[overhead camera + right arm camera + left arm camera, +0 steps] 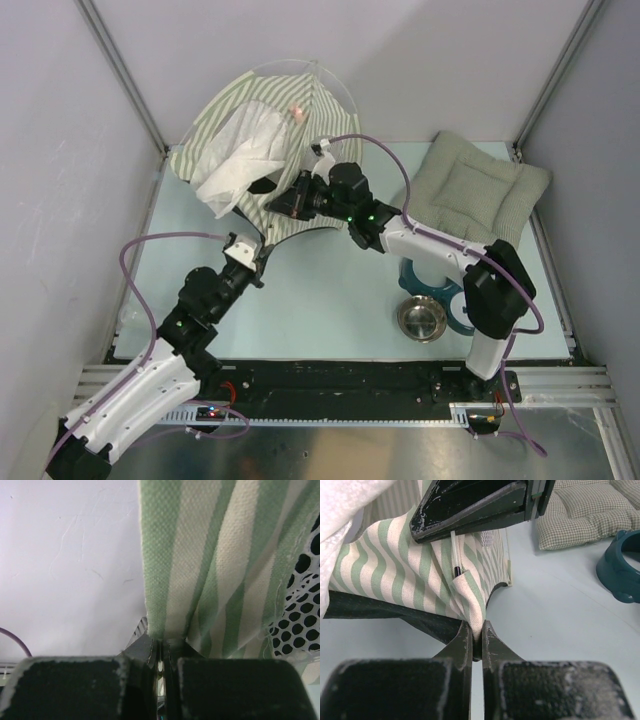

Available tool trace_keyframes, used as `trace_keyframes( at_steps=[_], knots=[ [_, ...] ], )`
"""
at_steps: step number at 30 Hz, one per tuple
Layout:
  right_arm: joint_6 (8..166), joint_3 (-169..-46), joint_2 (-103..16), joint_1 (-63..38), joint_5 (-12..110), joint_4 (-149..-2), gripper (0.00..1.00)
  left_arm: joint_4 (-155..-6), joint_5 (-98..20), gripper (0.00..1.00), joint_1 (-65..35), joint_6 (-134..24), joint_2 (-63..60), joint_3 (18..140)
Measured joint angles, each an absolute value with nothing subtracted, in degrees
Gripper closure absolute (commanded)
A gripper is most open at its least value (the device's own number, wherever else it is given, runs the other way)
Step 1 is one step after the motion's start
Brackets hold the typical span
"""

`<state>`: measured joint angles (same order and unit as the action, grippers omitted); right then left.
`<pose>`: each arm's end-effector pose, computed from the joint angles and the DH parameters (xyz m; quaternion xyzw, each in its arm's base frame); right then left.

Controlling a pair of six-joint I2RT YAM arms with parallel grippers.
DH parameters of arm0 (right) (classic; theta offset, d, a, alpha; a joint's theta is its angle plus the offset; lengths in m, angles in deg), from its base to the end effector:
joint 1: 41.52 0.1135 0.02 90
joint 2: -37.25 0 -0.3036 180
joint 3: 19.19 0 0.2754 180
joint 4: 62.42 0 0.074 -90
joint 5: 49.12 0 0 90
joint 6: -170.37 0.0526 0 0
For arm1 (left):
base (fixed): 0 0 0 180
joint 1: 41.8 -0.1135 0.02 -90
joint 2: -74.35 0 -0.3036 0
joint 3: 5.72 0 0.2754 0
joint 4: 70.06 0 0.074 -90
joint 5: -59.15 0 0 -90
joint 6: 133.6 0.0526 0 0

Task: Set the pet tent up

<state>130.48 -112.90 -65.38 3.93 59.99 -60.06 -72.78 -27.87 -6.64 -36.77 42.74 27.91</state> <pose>0.3254 0.3551 0.3529 -0.0805 0.7399 0.5693 0.3492 0.1350 -0.0917 0.2808 0.2377 0.6705 -0.1540 0.6857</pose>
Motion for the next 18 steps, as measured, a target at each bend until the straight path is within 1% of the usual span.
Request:
trace_keyframes(
  at_steps=[10, 18],
  knots=[
    [123.1, -111.3, -62.1, 5.4, 56.3, -64.5, 1.0, -76.4, -26.9, 1.0, -6.3, -38.7, 42.7, 28.9],
    [121.5, -111.3, -61.6, 5.9, 56.1, -65.8, 1.0, -77.6, -26.9, 1.0, -6.3, -40.0, 43.6, 28.9]
  ],
)
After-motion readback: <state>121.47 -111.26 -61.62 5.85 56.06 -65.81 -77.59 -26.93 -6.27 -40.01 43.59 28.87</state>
